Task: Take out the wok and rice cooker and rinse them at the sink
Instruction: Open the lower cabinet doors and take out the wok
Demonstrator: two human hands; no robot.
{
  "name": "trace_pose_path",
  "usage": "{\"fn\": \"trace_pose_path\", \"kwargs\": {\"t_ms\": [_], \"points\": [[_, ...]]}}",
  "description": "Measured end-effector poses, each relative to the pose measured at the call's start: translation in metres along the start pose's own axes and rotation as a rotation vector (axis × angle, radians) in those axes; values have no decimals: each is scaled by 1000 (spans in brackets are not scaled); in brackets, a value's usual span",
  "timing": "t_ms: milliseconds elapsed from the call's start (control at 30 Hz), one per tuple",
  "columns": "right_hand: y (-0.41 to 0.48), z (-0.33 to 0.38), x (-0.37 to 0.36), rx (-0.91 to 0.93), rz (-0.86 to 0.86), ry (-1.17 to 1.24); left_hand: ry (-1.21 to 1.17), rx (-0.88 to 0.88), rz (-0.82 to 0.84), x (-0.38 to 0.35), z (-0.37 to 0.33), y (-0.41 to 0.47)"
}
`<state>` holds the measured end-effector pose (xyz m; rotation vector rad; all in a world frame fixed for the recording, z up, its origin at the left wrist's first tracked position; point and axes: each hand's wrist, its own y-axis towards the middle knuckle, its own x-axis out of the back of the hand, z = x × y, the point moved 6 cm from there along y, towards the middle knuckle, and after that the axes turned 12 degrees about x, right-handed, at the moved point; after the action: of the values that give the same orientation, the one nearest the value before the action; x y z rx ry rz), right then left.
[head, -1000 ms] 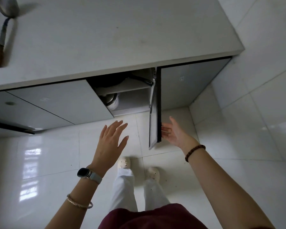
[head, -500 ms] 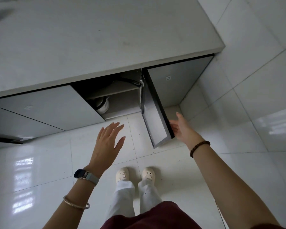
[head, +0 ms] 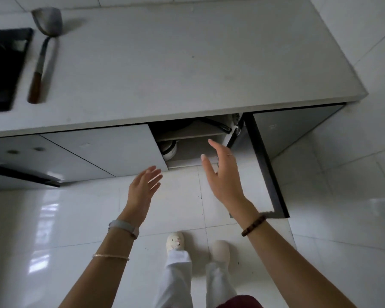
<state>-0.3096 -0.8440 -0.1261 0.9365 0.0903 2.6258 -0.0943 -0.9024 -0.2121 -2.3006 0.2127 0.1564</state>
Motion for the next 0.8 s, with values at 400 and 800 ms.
{"fn": "trace_pose_path", "kwargs": {"t_ms": [400, 800], "points": [[88, 41, -105, 144, -84, -57, -789, 215, 46, 61, -79, 155], [118, -5, -143, 142, -69, -62, -945, 158, 165, 46, -83, 199]]}}
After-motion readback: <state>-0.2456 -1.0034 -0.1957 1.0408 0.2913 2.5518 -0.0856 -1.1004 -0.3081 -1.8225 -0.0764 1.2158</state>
